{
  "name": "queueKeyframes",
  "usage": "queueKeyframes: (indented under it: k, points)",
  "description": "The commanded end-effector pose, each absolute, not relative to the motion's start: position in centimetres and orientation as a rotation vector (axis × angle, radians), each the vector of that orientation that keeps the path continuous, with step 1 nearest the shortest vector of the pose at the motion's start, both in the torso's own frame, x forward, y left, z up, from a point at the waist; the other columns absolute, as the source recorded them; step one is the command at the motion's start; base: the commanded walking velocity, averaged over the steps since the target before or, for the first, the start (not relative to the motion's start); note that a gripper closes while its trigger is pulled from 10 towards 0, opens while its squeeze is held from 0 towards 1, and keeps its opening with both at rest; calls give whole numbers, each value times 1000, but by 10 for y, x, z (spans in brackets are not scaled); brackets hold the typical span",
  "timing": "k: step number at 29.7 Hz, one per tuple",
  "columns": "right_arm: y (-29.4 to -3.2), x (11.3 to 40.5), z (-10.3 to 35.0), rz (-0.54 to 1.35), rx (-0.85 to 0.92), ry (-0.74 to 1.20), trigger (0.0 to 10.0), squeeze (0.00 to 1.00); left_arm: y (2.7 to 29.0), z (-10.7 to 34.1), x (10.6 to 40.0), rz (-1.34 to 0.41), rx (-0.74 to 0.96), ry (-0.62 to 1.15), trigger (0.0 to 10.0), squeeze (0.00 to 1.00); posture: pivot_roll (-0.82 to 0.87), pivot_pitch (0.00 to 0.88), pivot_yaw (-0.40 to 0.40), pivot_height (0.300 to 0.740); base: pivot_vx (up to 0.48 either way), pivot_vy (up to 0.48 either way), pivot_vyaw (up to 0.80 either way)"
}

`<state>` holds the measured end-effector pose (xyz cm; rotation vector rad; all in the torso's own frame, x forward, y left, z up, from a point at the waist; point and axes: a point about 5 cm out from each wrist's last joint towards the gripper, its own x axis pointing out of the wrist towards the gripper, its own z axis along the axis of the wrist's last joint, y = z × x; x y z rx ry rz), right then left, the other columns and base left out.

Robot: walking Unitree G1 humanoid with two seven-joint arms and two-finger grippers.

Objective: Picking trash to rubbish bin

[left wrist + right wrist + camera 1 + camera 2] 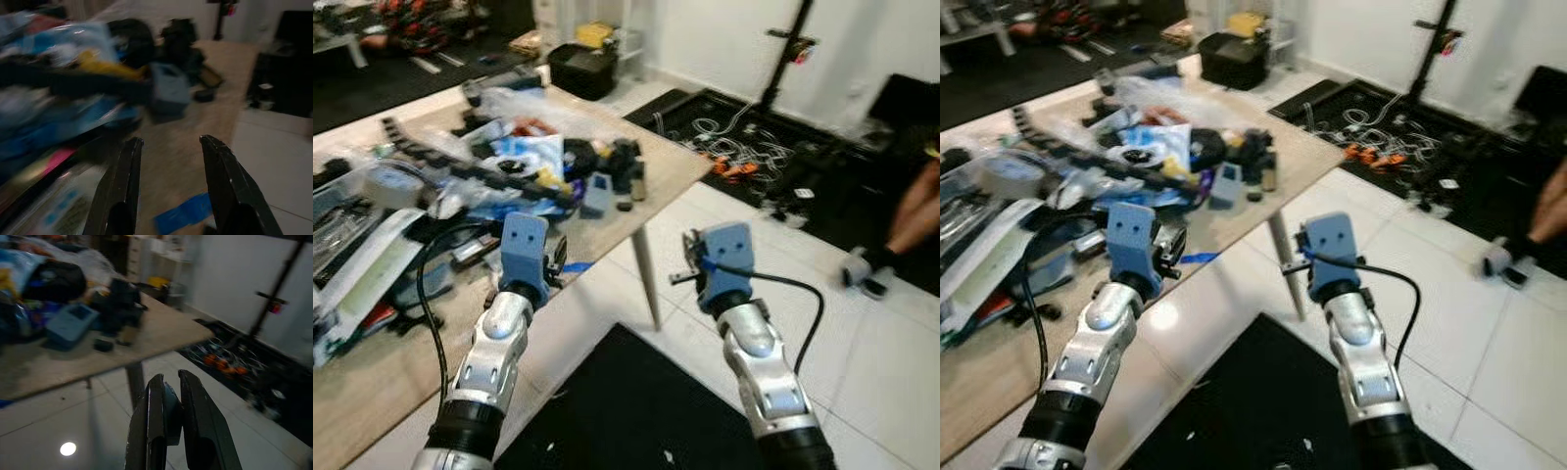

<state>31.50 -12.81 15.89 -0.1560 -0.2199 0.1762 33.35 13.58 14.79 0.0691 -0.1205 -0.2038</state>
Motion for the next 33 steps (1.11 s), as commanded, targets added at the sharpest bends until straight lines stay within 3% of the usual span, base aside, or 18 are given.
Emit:
queueKeyframes:
  k: [1, 33]
  points:
    - [-127, 313, 154, 177, -149, -205, 10000, 0, 138, 143, 332, -203, 81, -103, 10000, 0, -52, 115, 14, 740, 0, 0, -800]
    - [-126, 314, 150, 176, -147, -188, 10000, 0, 138, 142, 333, -198, 69, -101, 10000, 0, -51, 115, 9, 740, 0, 0, -800]
